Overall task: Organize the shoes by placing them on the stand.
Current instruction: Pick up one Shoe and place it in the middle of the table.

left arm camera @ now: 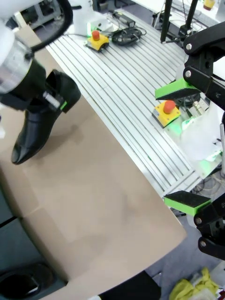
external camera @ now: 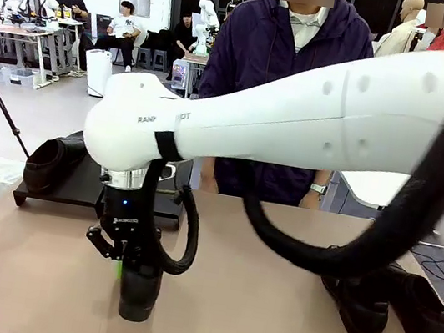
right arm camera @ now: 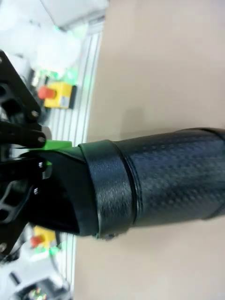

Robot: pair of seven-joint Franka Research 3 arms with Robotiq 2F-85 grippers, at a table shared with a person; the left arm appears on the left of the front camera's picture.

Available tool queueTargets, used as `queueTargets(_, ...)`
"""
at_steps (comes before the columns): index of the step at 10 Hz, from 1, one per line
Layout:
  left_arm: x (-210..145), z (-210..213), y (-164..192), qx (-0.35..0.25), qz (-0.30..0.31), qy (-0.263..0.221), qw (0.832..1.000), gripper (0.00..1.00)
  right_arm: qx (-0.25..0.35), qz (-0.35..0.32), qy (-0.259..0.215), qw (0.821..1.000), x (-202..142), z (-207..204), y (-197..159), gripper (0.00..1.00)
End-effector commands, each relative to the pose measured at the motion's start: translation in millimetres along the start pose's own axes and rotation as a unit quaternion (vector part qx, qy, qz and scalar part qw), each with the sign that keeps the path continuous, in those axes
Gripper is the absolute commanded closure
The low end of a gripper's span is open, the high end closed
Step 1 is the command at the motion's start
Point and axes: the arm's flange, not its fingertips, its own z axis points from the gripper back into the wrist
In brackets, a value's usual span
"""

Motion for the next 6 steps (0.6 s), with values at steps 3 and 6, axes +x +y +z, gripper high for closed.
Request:
queueTargets(3,-1.0,1.7,0.6,0.003,0.005,0.004,1.000,0.00,-0.025,-0.066,-0.024,0.997,29.5,-14.3,11.6,1.00)
queueTargets(6,-1.0,1.7,0.6,0.003,0.005,0.004,1.000,0.00,-0.038,-0.072,-0.010,0.997,33.1,-21.7,6.8,1.00)
